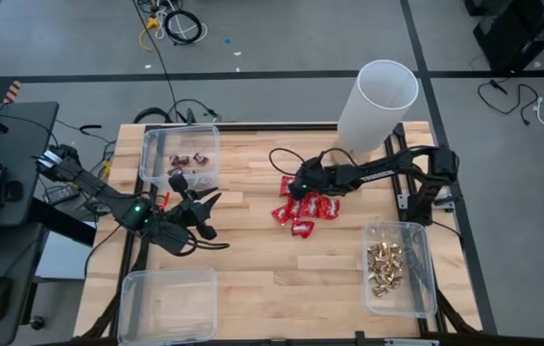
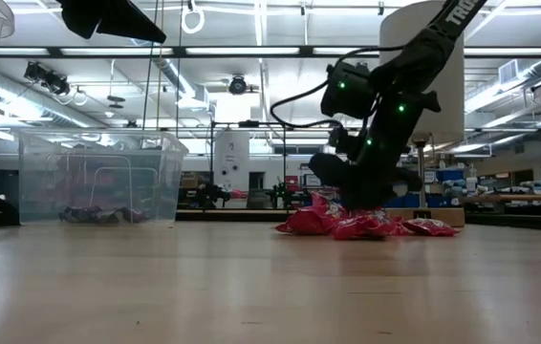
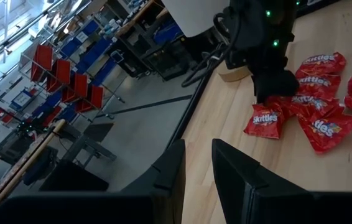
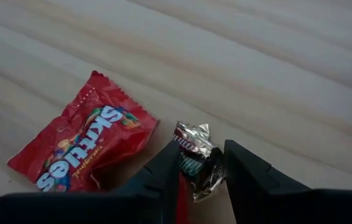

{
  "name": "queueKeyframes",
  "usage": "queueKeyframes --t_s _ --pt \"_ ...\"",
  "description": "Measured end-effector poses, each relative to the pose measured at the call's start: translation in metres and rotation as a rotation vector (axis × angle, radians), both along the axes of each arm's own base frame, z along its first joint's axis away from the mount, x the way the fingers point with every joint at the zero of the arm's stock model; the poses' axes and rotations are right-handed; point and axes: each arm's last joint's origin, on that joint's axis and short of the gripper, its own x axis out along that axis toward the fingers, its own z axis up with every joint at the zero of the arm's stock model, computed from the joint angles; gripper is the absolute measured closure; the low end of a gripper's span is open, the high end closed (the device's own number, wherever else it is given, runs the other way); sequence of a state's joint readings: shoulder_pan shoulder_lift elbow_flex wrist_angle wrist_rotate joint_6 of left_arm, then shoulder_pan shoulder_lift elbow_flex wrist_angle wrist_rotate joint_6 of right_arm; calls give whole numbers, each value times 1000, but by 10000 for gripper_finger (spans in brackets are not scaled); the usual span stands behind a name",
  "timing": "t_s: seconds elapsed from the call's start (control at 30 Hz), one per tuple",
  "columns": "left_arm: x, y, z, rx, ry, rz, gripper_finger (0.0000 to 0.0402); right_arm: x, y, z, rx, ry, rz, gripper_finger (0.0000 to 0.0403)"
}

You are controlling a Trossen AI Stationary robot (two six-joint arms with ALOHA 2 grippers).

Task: Sort candy
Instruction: Put the gold chocolate into the bottom right transparent bin

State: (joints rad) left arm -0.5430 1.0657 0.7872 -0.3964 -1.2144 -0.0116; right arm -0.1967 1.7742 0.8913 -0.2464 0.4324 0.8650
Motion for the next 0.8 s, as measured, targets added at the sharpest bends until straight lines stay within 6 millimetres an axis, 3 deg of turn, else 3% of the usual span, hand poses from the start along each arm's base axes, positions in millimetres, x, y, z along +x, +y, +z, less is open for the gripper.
queueKeyframes --t_s 0.23,0.57,0.8 --pt "0 0 0 0 0 0 319 2 0 -5 4 1 4 296" --pt "0 0 0 0 0 0 319 3 1 -4 -6 4 39 393" --pt "0 0 0 0 1 0 319 3 2 -3 -4 4 52 400"
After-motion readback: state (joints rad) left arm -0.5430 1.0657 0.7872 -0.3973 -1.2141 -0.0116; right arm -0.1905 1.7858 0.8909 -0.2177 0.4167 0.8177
